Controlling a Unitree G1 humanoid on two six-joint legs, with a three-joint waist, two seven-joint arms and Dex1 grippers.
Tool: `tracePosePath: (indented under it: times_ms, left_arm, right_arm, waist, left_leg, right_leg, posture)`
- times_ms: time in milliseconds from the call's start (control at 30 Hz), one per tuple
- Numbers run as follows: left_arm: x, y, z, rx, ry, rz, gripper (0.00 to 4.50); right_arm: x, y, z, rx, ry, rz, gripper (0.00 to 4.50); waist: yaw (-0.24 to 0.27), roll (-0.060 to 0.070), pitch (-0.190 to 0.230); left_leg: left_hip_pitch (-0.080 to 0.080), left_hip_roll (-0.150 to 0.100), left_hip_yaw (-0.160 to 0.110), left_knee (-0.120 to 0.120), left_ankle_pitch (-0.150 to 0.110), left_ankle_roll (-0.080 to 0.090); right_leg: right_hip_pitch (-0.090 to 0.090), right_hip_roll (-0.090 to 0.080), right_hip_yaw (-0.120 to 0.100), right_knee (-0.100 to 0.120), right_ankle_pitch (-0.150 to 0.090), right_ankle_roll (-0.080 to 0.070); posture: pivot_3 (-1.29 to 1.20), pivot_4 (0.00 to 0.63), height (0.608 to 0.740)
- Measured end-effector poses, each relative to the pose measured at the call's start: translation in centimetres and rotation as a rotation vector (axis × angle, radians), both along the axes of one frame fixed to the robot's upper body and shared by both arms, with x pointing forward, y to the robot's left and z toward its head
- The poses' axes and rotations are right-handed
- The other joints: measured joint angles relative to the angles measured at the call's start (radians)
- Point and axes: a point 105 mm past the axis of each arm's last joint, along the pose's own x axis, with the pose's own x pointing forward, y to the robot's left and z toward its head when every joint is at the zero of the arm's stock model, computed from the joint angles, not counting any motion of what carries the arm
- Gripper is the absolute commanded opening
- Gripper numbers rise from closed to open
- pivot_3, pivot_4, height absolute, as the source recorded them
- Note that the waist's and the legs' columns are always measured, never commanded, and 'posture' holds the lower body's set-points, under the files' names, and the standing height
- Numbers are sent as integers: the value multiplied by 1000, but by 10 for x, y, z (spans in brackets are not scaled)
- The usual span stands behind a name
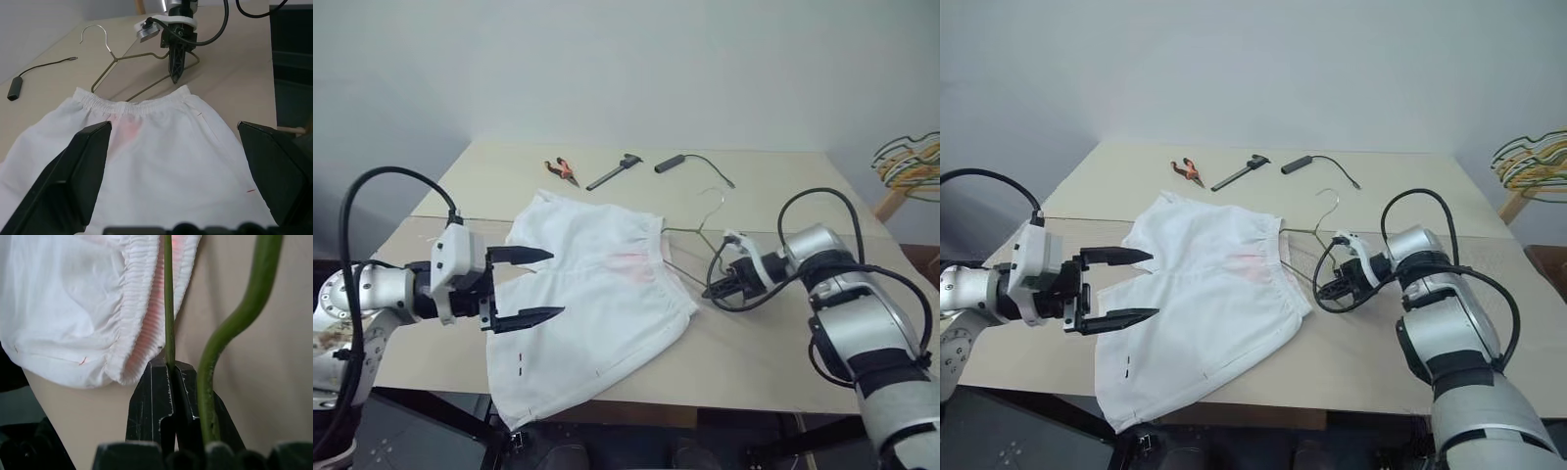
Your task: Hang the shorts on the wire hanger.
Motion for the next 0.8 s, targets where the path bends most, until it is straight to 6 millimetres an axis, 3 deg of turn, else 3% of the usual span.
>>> tracePosePath:
  times_ms: [400,567,800]
  left_arm:
    - [-1,0,1,0,-12,19,4484]
    - [0,0,3,-1,-22,17,4484]
    - [4,-1,7,-3,-33,4,4484]
  right_arm:
    - [21,2,2,9,-130,-130,0]
    - [28,13,3,50,-164,-153,0]
    - [48,22,41,39,-497,-28,0]
  waist:
    - [4,0,0]
    - [0,0,0]
    - [0,0,0]
  left_leg:
    - [0,0,0,0,0,0]
    - [0,0,0,0,0,0]
    - [0,0,0,0,0,0]
  right_leg:
    - [0,0,0,0,0,0]
    - [0,0,0,0,0,0]
    - [0,0,0,0,0,0]
  posture:
    - [168,0,740]
    - [153,0,740]
    - [125,0,740]
